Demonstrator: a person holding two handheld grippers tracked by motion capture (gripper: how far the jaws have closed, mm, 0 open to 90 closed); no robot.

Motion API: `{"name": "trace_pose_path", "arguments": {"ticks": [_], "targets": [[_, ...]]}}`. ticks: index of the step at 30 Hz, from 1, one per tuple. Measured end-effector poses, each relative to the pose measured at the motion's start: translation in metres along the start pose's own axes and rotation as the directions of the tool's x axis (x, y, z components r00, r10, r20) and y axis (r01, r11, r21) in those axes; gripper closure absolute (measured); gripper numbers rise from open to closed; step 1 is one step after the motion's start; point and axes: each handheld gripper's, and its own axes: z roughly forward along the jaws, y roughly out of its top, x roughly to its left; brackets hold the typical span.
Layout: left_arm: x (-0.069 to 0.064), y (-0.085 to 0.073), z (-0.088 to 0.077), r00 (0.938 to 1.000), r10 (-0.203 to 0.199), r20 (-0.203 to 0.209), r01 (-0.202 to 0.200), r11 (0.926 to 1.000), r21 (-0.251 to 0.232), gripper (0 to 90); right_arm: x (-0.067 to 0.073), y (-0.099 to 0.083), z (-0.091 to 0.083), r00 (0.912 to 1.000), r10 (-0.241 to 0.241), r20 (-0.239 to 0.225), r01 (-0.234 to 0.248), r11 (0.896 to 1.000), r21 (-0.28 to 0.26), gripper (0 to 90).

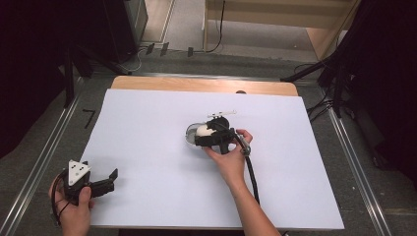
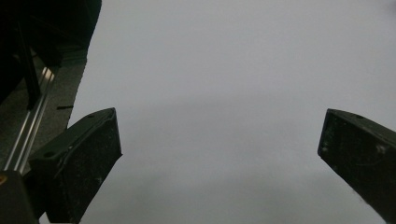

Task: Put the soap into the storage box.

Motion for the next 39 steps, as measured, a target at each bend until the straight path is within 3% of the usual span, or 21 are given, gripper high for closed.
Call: {"name": "trace_pose_path", "arguments": {"ticks": [10, 23, 39], "targets": [[0.0, 0.0, 0.0, 1.0, 0.0, 0.0, 0.0, 1.0, 0.001, 0.0, -0.005, 0.002, -0.008, 0.9995, 0.021, -0.024, -0.022, 0.999, -0.031, 14.0], [0.0, 0.0, 0.0, 1.0, -0.004, -0.001, 0.004, 1.0, -0.002, 0.0, -0.011, 0.001, -0.02, 0.9996, 0.024, -0.016, -0.025, 0.999, -0.049, 13.9], [0.0, 0.0, 0.0, 1.0, 0.002, -0.003, -0.002, 1.0, 0.001, 0.0, -0.04, -0.012, -0.039, 0.9989, 0.047, 0.008, -0.046, 0.996, -0.074, 13.9]]}}
